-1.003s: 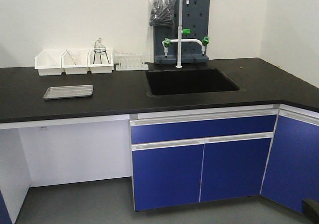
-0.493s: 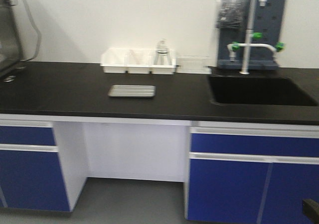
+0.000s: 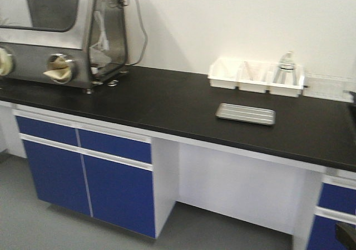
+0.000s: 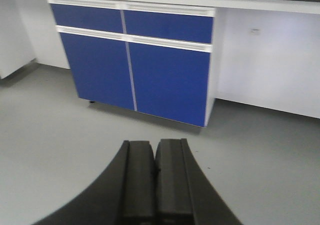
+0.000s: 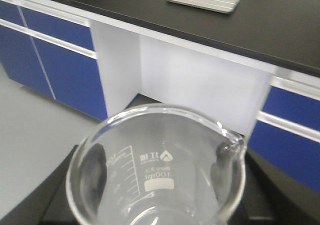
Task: Move beaker to silver tray on left bench
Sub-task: 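Drive toward the bench with the silver tray, beaker held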
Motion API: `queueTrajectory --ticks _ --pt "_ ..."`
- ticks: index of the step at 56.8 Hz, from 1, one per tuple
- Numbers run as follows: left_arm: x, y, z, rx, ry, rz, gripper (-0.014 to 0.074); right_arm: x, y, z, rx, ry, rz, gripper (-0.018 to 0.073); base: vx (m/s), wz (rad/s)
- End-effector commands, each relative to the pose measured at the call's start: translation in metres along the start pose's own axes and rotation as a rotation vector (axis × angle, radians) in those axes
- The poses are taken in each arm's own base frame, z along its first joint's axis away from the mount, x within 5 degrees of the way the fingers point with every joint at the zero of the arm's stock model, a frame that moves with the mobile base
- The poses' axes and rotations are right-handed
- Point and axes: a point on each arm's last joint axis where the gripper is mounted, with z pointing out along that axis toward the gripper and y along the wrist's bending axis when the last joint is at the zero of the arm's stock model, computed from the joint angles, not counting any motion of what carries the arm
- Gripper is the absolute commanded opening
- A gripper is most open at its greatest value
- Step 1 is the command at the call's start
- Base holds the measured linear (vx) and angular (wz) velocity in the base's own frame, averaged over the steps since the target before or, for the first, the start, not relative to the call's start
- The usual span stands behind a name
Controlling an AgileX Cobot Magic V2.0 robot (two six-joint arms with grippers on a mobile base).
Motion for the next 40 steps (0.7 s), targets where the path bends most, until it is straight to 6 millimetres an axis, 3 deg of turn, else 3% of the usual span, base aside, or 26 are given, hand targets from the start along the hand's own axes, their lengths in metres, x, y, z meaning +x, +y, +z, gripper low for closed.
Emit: queueTrajectory --ticks 1,17,40 --pt "0.0012 -0.0007 0.0018 0.008 -0.066 -0.003 0.0001 -0.0157 0.0020 -0.0053 -0.029 -0.101 -0.021 -0.0003 0.27 0.46" --pt "0.0012 -0.0007 0.0018 0.008 -0.066 -0.003 0.0001 -0.0157 0.0020 -0.0053 -0.029 -0.101 -0.021 -0.0003 0.33 0.25" --pt "0.0012 -0.0007 0.0018 0.008 -0.066 -0.003 0.0001 -0.0157 0.0020 -0.0053 -0.029 -0.101 -0.021 -0.0003 0.42 -0.09"
